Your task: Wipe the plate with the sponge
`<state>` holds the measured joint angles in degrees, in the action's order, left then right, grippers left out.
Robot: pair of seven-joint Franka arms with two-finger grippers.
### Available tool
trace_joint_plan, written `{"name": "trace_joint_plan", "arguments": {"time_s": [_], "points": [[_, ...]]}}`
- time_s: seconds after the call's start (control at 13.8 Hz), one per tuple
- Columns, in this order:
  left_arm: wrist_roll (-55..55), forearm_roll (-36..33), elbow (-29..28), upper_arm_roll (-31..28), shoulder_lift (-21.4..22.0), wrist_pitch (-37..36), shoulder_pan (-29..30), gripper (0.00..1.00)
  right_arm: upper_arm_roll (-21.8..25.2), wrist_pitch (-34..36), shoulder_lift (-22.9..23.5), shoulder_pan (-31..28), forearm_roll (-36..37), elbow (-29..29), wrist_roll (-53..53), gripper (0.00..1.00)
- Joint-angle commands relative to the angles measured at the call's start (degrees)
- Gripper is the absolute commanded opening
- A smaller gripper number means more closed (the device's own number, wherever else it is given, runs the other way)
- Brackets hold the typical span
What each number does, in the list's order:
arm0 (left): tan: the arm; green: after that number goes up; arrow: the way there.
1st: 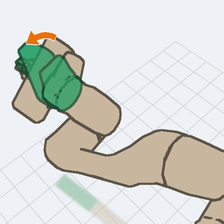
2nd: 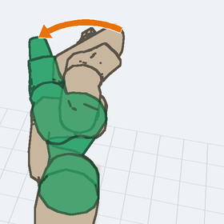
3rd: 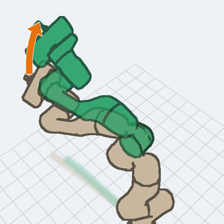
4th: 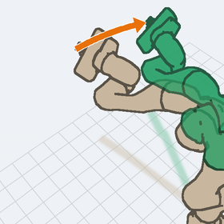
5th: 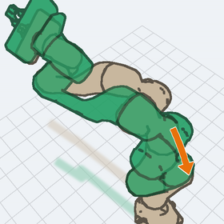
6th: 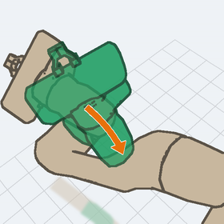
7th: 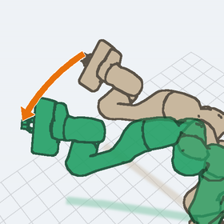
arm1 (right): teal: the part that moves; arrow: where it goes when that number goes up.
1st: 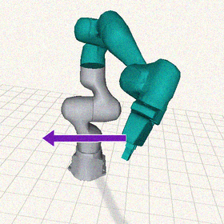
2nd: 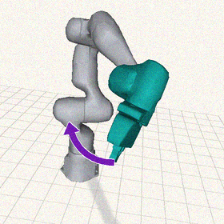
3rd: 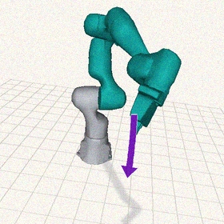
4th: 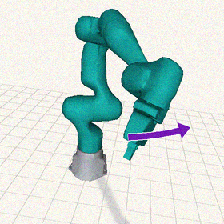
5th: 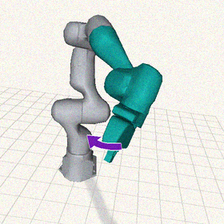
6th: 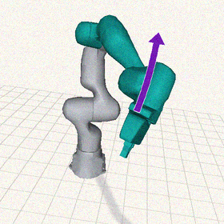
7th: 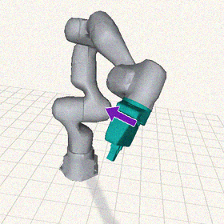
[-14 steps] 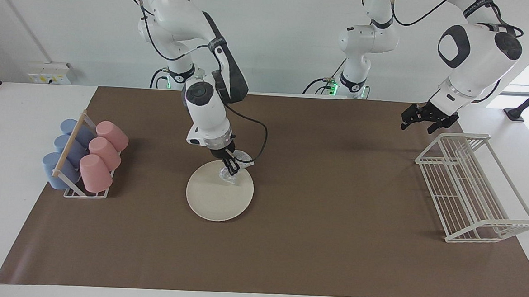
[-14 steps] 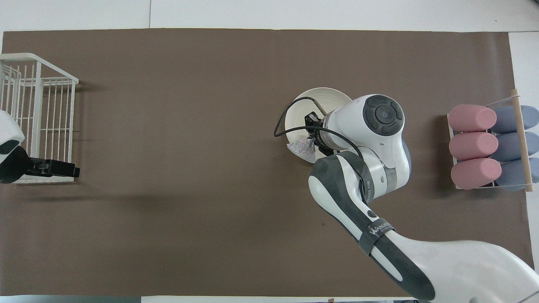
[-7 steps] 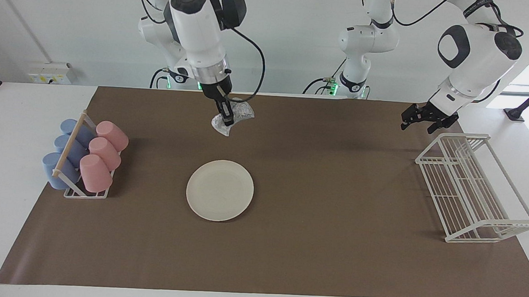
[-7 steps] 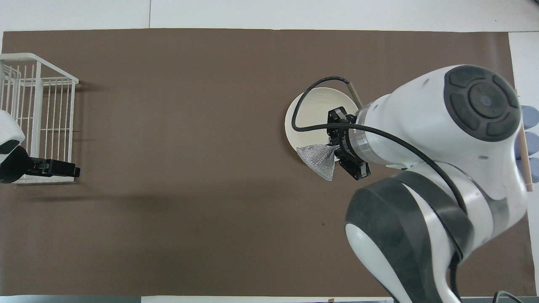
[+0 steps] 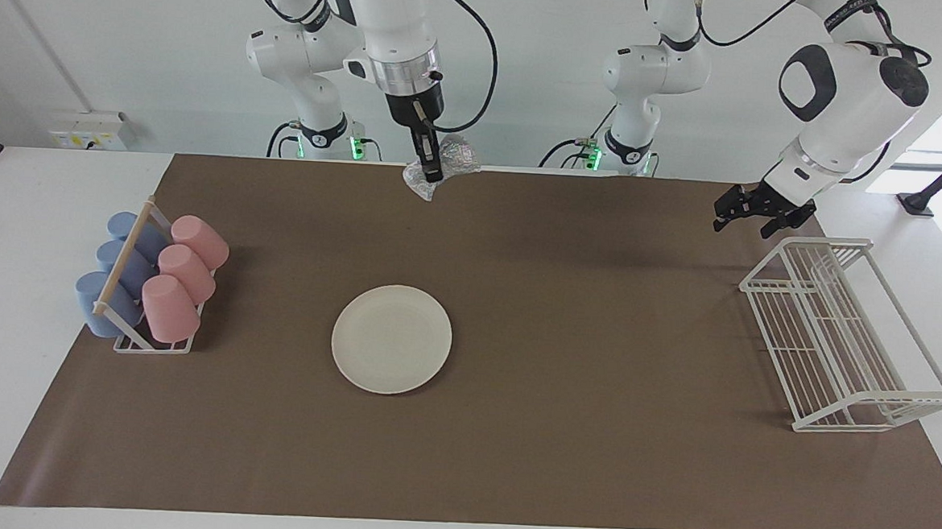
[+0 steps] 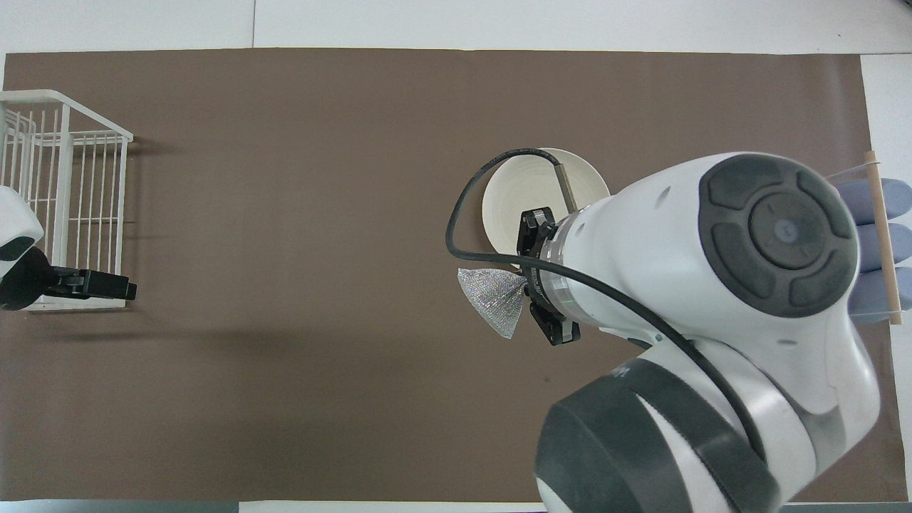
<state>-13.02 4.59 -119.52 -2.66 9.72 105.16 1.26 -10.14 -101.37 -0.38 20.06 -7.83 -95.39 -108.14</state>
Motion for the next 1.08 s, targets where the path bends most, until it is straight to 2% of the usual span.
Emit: {"name": "trace_joint_plan", "arguments": {"time_s": [0.0,0.14,0.29,0.43,0.51,0.58,0.8,1.01], "points": [[0.97,-1.16,-0.89,0.11,0.48,1.10,0.06,1.00,-0.14,-1.98,0.38,-0.47,-0.78,0.21,-1.28,0.00],[0.97,-1.16,-0.80,0.11,0.48,1.19,0.06,1.00,-0.14,-5.74,1.07,0.23,-2.00,0.12,-5.38,0.00],[0.97,-1.16,-0.89,0.11,0.48,1.19,0.06,1.00,-0.14,-11.20,3.18,4.00,-1.49,0.30,-12.33,0.00],[3.67,0.32,-0.72,0.11,0.30,1.02,0.24,1.00,-0.14,-12.71,3.71,5.15,-0.96,0.30,-14.89,0.00],[7.01,6.51,-0.80,0.02,0.47,0.49,0.06,1.00,-0.06,-11.93,3.63,5.25,-0.35,0.21,-15.25,0.00],[7.65,14.58,-1.06,-0.24,0.65,-0.12,0.41,1.00,-0.14,-11.22,3.37,5.33,0.88,-0.23,-15.34,0.00],[8.00,32.35,-1.50,-0.15,1.00,-2.85,0.50,1.00,-0.14,-9.99,3.19,5.86,2.81,-0.58,-15.26,0.00],[8.09,48.97,-7.02,0.20,4.15,-2.15,-1.08,1.00,-0.14,-9.99,3.19,5.95,3.44,-0.58,-15.17,0.00]]}}
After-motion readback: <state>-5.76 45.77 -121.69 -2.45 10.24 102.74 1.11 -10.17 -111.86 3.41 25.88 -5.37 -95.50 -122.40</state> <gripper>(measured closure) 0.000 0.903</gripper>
